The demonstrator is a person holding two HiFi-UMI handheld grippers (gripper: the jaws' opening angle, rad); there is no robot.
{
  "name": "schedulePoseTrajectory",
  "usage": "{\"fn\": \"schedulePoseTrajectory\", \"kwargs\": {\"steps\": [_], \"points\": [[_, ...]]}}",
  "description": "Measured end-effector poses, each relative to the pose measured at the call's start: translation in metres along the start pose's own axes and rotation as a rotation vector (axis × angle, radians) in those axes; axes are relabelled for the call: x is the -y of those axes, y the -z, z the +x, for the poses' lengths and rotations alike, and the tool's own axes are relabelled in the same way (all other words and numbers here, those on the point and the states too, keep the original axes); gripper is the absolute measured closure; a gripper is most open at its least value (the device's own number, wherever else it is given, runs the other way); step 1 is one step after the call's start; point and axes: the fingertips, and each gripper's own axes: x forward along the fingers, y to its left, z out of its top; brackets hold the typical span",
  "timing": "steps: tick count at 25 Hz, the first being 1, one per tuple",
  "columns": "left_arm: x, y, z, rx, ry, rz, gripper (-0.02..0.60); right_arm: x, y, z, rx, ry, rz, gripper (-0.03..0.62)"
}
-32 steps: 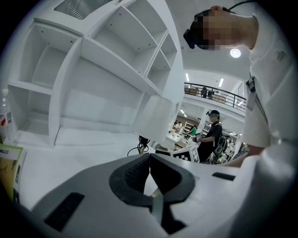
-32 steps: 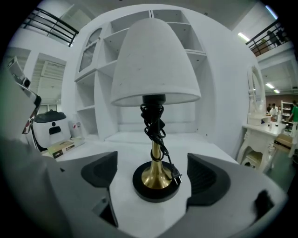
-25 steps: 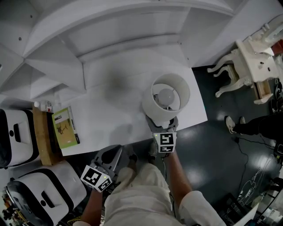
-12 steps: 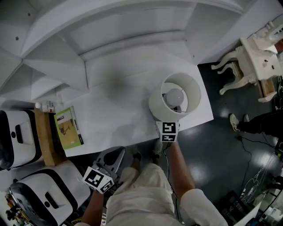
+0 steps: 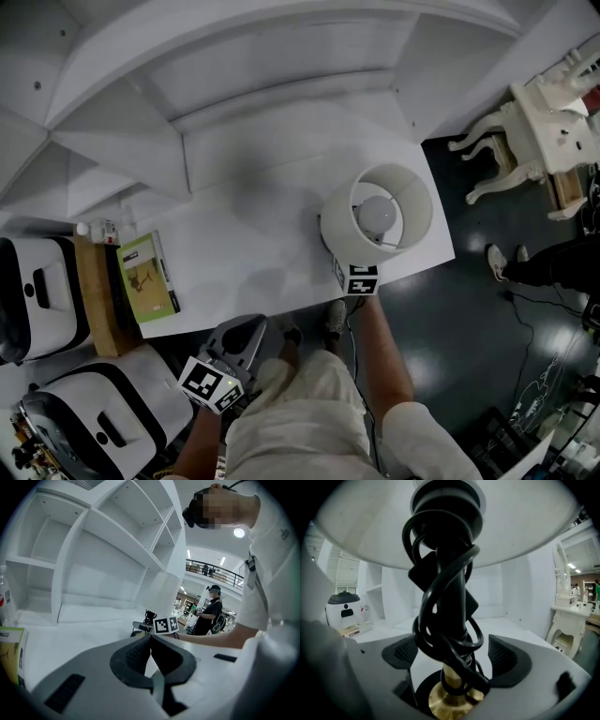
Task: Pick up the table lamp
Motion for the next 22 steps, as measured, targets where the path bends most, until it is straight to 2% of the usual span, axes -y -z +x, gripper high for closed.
{"fn": "schedulePoseTrajectory", "kwargs": {"steps": [5,12,14,15,16,17,22], "points": [[-0.002,-0.002,0.002,0.004,0.005,-0.001,0.572,0.006,-0.017,0.012,0.052,-0.006,0.028,0.154],[0.000,-0.004,0.008,0.004,0.015,-0.002,0.572,0.012,-0.026,0.026,0.036,-0.033,0.012,0.158],[-0.001,-0.005,0.010,0.006,0.013,-0.002,0.572,0.014,-0.024,0.027,0.007,-0.022,0.004,0.176],[-0.002,-0.006,0.010,0.006,0.012,-0.002,0.572,0.015,-0.020,0.027,-0.021,0.000,-0.002,0.249],[-0.002,-0.007,0.010,0.005,0.011,-0.002,0.572,0.018,-0.017,0.026,-0.047,0.025,-0.009,0.430],[-0.002,-0.007,0.011,0.005,0.010,-0.002,0.572,0.019,-0.016,0.026,-0.061,0.038,-0.015,0.520],[-0.002,-0.010,0.013,0.010,0.004,-0.001,0.572,0.015,-0.016,0.027,-0.068,-0.005,-0.032,0.562]]}}
